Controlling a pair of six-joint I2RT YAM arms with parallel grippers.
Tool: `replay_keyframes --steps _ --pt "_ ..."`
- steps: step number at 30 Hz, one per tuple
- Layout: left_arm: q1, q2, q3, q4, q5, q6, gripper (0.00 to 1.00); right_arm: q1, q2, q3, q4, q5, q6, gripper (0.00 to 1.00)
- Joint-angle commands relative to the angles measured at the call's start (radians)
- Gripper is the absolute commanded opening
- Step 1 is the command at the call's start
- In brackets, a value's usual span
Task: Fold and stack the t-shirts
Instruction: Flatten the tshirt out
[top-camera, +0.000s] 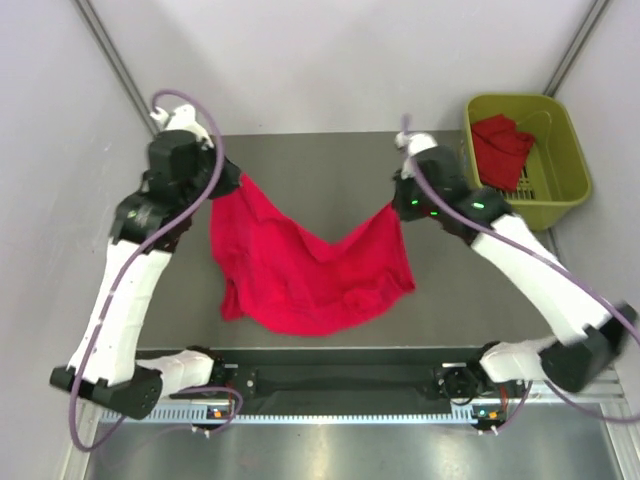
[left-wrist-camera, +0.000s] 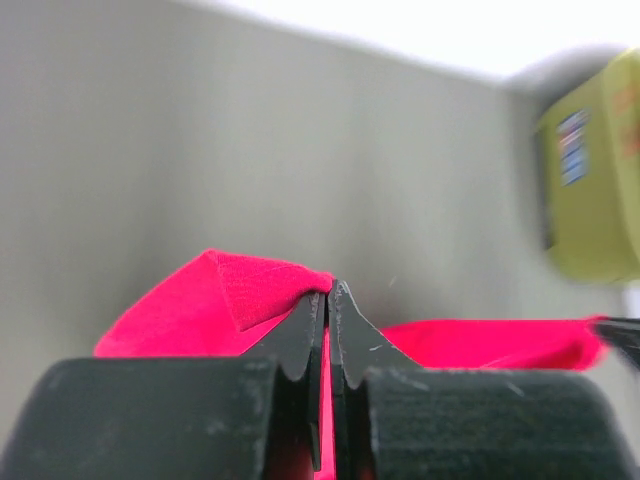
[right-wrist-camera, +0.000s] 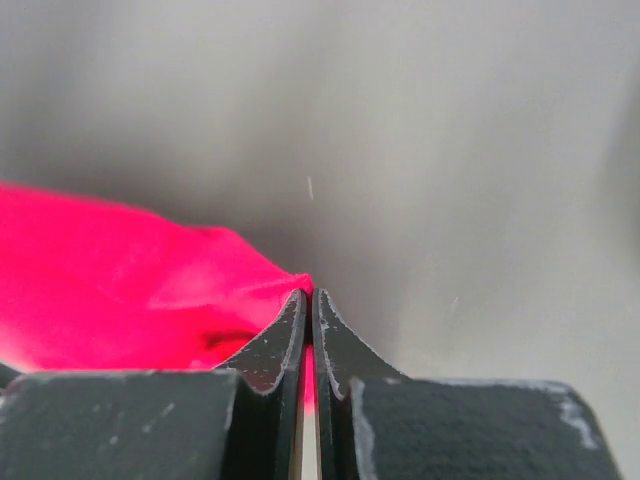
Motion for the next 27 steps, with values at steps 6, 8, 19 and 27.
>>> replay_keyframes --steps 6,8,19,27 --pt "0.006 -0.224 0.209 0.024 0.001 0.132 0.00 0.009 -0.410 0.096 -0.026 0.091 -0.019 0.00" --pt "0.006 -0.257 0.234 0.047 0.009 0.151 0.00 0.010 -0.458 0.088 -0.012 0.107 -0.025 0.00" --pt "0.004 -0.354 0.356 0.156 -0.030 0.194 0.00 0.010 -0.638 0.160 0.043 0.121 0.034 0.00" --pt "0.003 -0.178 0.370 0.275 -0.060 0.238 0.00 0.009 -0.517 0.231 0.060 0.242 0.034 0.00"
